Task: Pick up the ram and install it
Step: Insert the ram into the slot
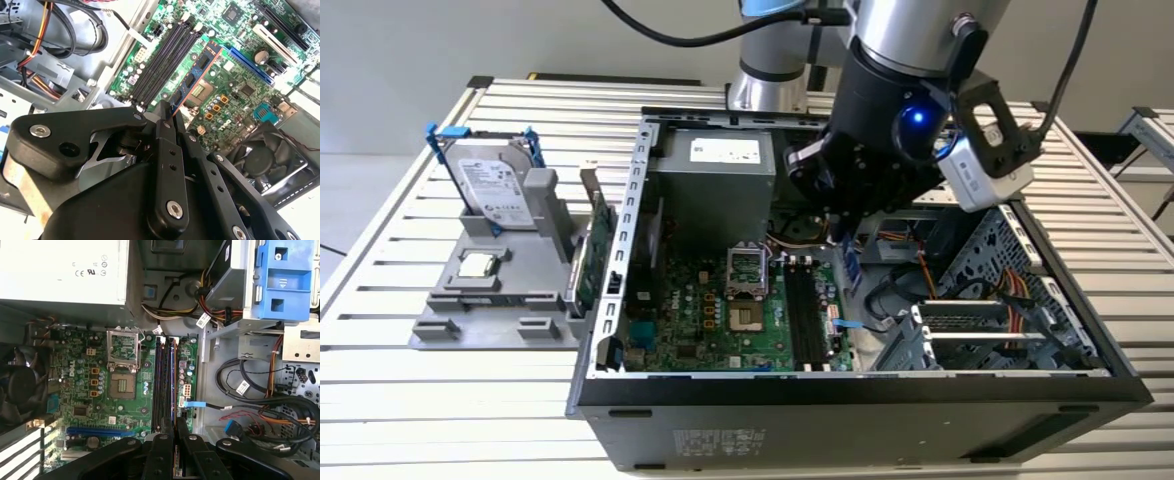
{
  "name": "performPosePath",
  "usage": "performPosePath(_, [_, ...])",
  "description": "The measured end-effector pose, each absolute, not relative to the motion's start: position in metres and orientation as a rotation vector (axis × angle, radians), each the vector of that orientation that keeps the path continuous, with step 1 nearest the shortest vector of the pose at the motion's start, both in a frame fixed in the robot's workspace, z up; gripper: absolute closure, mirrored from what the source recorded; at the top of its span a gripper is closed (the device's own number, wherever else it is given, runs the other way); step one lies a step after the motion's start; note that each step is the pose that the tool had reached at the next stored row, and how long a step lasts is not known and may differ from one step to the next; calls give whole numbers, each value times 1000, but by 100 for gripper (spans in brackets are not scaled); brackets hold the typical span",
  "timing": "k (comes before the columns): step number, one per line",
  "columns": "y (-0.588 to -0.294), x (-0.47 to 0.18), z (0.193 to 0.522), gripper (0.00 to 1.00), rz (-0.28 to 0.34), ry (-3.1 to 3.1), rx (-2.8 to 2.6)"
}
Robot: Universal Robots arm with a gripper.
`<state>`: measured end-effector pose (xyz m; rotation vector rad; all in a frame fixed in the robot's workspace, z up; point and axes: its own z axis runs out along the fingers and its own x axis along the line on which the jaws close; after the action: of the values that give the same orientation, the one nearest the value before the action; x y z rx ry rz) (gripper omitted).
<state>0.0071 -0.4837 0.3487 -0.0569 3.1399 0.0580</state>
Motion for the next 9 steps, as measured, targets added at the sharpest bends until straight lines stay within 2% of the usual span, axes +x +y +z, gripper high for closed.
performPosePath(9, [-484, 7, 345, 100, 57, 3140, -57])
